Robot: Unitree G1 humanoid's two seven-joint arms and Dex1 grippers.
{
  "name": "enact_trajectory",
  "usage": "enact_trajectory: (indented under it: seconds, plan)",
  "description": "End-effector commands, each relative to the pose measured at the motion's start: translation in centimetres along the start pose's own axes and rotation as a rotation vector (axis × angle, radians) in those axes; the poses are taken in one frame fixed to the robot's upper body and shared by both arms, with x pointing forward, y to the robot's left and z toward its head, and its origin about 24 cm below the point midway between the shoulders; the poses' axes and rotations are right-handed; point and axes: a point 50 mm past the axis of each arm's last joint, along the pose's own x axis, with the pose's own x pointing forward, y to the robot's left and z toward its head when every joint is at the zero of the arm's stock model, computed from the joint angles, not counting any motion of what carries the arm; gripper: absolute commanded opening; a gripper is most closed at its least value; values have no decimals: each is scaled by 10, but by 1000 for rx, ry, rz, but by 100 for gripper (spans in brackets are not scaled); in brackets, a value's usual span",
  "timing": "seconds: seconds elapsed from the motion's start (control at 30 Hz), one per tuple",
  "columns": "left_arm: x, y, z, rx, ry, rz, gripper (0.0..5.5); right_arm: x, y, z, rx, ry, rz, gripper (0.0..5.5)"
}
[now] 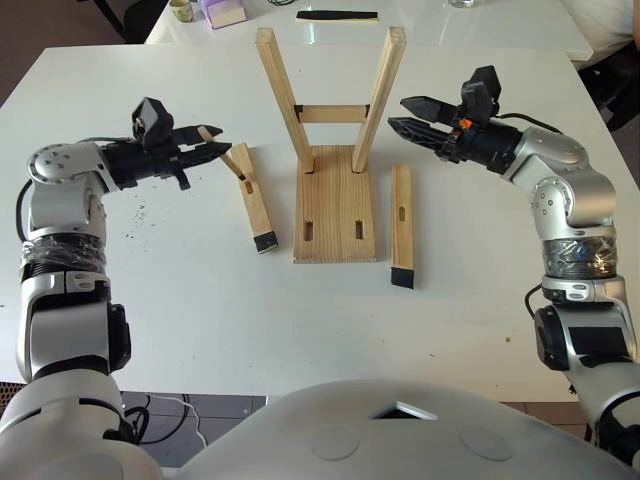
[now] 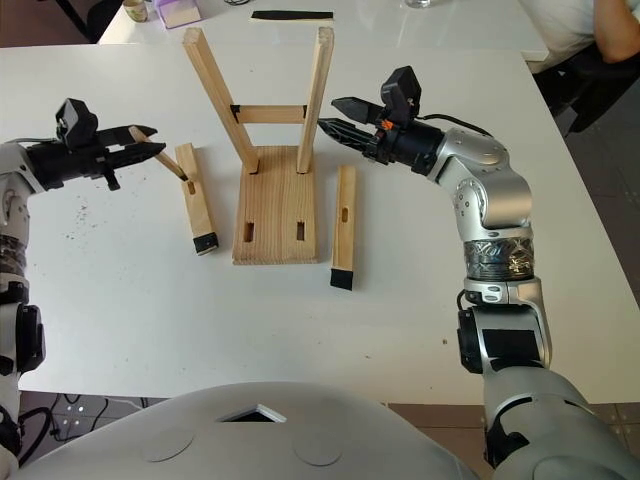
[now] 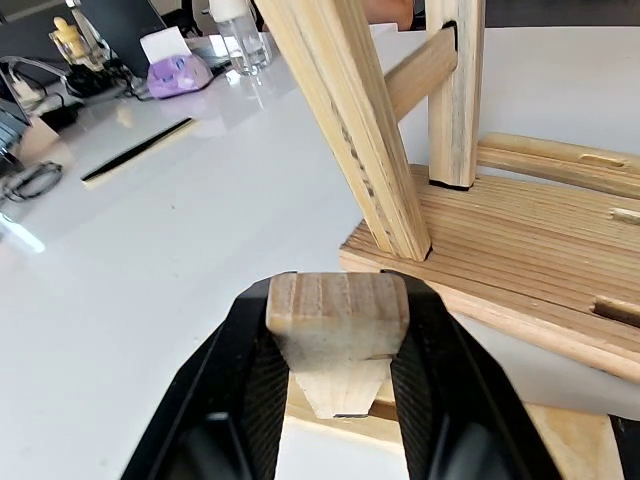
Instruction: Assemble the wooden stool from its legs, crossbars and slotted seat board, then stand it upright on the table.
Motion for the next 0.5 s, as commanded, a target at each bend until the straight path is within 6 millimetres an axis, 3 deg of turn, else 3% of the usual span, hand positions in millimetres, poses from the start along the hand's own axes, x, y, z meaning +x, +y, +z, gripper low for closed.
enact_trajectory:
  seconds: [0.03,0.3,0.5]
  plan:
    - [1,-2,-1,12,15,-31,130,-2,-2,3,-17,-4,-20,222]
    - [8,-11,10,39,5,-95,130,-3,0,0,-5,-3,-26,222]
    - [2,-19,-8,29,101,-127,130,-3,1,-2,5,-8,-29,222]
